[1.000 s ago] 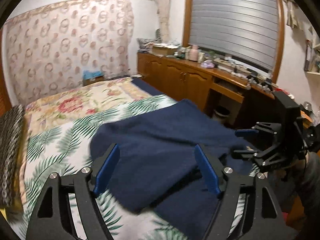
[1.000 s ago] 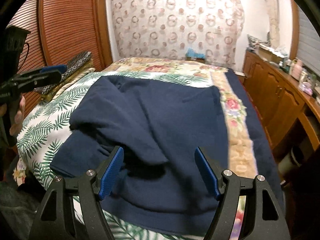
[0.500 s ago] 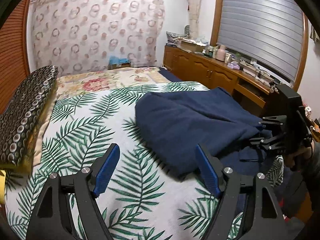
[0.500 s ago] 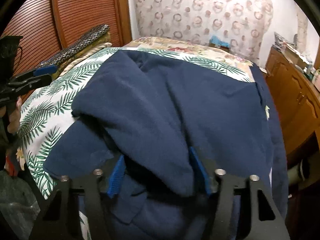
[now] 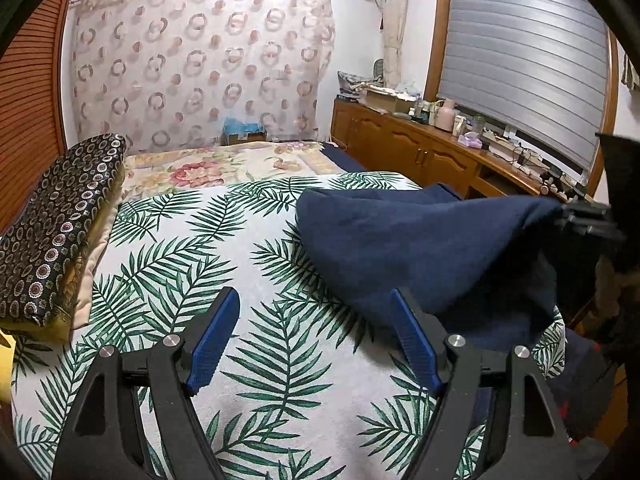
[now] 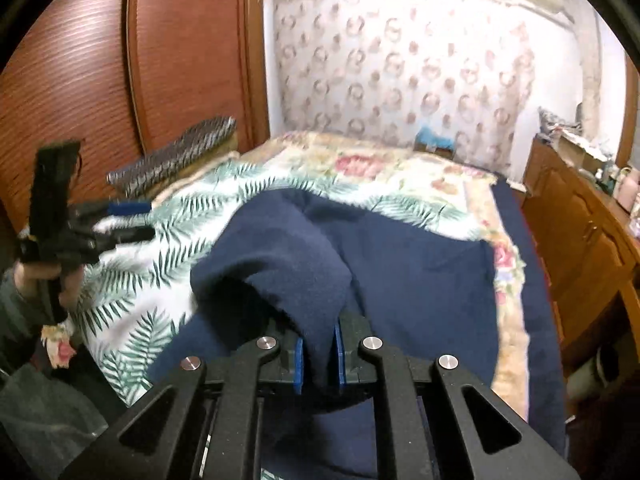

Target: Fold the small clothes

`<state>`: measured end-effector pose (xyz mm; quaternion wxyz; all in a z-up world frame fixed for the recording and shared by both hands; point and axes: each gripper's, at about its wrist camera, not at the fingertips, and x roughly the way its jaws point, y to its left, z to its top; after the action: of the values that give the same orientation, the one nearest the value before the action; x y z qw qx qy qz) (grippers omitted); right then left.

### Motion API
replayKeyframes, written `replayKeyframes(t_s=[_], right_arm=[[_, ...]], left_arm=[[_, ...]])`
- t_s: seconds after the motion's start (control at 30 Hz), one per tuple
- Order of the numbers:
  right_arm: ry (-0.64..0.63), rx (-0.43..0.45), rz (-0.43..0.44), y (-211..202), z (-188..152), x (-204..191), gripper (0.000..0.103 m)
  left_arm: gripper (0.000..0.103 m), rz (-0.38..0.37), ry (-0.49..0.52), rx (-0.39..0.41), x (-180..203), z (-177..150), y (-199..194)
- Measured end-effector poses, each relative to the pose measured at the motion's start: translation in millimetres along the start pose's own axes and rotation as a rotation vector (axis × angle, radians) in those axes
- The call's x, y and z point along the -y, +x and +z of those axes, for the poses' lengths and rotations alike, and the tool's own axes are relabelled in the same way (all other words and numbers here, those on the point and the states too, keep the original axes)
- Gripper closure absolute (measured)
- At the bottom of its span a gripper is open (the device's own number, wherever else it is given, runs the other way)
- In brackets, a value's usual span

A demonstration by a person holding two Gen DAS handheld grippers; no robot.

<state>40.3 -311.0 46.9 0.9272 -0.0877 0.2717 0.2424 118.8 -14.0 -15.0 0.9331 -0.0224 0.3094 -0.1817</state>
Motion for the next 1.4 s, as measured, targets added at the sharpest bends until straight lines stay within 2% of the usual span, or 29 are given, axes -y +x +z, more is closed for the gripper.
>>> replayKeyframes(t_s=[0.13,0.23,0.4,0.47,0.63,0.73,0.83,1.07,1.17,1.4], right_arm=[[0.026,-0.02,-0.049,-14.8,-5.9,17.4,0.092],[0.058,-0.087,-0.09,-9.3,-24.3,34.4,0.091],[0.078,-0.19,-0.133,5.7,-46.3,41.6,0.074],[0.075,-0.181,-0.132,3.2,-43.4,39.1,0.059],[0.04,-0.089,-0.078,-9.4,-24.9,20.5,0.043],[0.007,-0.074,-0.028,-10.8,-24.8,8.1,0.043],[-0.017,-0.083,0.037,6.6,-20.9,-5.0,0.043],[-0.044,-0.153,0.127,60.8,-15.1,-25.2,0.043],[-0.048,-0.189,0.206,75.5,-13.4,-30.5,0.043],[-0.115,-0.253,0.203,105.9,-7.1,-48.6,0.043]], left_arm=[[0.025,-0.004,0.005,0.007,3.9,0.7,-2.6],[0.025,-0.008,0.011,0.013,6.8,1.7,-4.8],[0.025,-0.012,0.014,0.019,8.9,3.3,-6.5],[0.025,-0.013,0.014,0.021,9.8,3.5,-7.1],[0.025,-0.008,0.023,0.028,11.8,4.1,-9.6],[0.025,-0.005,0.024,0.034,11.8,4.0,-12.2],[0.025,0.002,0.029,0.037,11.2,3.8,-12.7],[0.025,0.017,0.013,0.027,1.8,-0.5,-10.2],[0.025,0.021,0.008,0.021,-1.7,-2.1,-8.8],[0.025,0.021,-0.003,0.015,-6.4,-5.5,-7.9]])
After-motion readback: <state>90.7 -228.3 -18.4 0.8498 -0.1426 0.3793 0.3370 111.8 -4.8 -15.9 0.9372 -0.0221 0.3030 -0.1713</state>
